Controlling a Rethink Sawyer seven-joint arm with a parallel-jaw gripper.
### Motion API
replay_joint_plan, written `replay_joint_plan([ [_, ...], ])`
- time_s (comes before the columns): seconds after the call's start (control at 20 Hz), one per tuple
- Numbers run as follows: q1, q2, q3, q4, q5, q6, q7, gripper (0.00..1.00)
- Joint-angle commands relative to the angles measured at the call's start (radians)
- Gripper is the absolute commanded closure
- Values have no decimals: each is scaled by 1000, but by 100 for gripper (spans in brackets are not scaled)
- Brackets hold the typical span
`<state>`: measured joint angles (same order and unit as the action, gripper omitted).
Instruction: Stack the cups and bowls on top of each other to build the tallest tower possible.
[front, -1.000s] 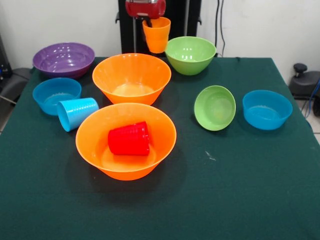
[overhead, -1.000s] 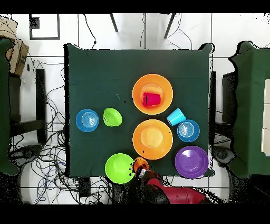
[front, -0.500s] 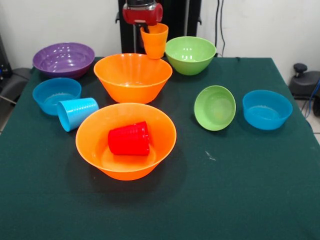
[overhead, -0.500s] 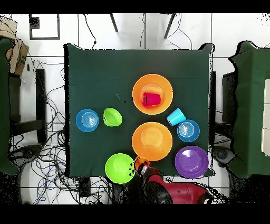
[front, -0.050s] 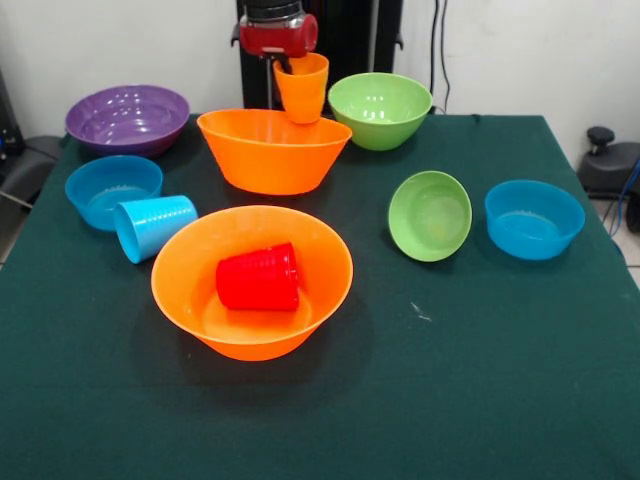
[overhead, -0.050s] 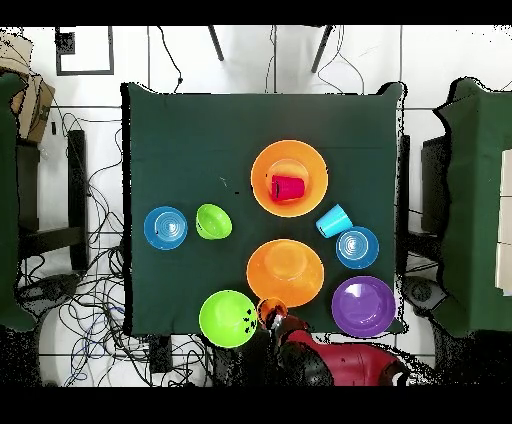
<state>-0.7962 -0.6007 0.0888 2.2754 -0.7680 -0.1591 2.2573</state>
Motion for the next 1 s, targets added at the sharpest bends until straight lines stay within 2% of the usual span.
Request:
replay_joint_plan([
  [0.05, -52, 22, 157, -165, -60, 182, -93, 100],
  [0.45, -106, -53, 252, -126, -2, 283, -104, 100],
  [0.8, -124, -113, 319, -90, 50, 334, -76, 100],
  [1.0, -120, -172, 353, -70, 89, 385, -74, 100],
])
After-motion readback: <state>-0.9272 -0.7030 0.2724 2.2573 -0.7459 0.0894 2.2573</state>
